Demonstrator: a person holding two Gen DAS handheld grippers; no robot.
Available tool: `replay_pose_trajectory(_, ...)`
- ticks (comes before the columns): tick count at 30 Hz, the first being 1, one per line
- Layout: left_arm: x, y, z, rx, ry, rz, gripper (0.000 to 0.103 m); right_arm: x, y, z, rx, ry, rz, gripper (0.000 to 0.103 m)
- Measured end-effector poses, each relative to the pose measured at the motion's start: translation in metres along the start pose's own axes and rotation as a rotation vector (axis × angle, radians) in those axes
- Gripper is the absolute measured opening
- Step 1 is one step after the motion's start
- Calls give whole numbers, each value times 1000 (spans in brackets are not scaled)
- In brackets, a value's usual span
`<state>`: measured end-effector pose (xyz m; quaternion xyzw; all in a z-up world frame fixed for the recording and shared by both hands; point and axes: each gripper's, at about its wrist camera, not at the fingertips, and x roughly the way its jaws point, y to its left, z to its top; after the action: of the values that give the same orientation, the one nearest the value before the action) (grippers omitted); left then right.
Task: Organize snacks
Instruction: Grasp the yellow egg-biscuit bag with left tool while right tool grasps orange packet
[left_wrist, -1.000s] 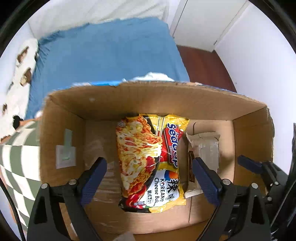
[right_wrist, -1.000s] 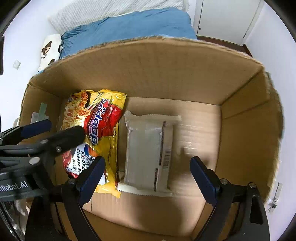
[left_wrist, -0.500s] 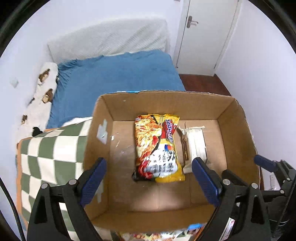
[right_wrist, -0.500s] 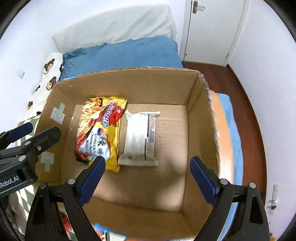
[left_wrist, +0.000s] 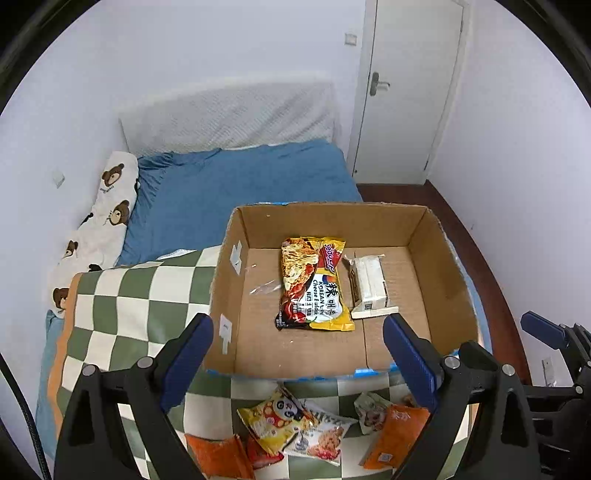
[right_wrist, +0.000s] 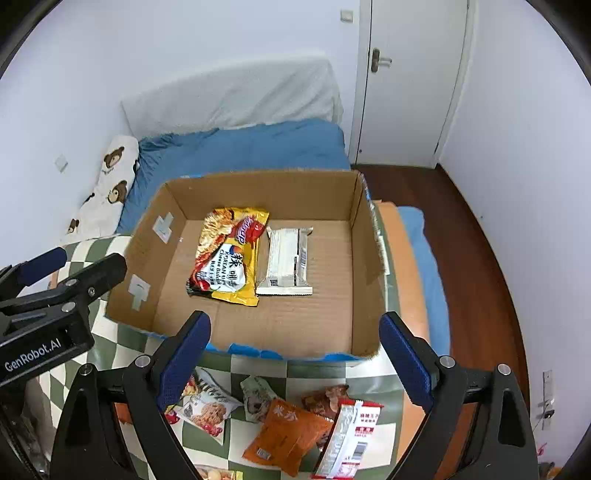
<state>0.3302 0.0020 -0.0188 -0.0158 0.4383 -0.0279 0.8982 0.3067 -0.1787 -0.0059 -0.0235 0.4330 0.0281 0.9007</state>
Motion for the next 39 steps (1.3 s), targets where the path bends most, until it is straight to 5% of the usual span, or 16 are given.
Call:
replay_pose_trajectory(9,-21,10,-42,-38,43,-3,94,-28,-2,-39,47,31,53,95)
replay_pose_trajectory(15,13,31,-122,-48,238,7,94,16,-12,-95,121,209,107,95)
replay_pose_trajectory(22,57,-15,-232,350,493,-57,94,54,-32,-175,174,402,134,95)
replay_pose_trajectory(25,68,-47,-267,577,536,-63,94,63,-42,-203,201,480,114,95)
replay_pose_trajectory(28,83,-68,-288,693,541,-30,94,67,-54,-223,229,524,83,95)
replay_pose_trajectory(33,118,-61,-274,527,545,46,94,67,-67,-231,252,528,54,95)
replay_pose_trajectory(37,143,-9,-239,186,572,123,94,77,-62,-217,241,508,51,95)
replay_pose_trajectory(39,147,14,-231,48,598,97,94,89,-55,-208,246,493,62,95)
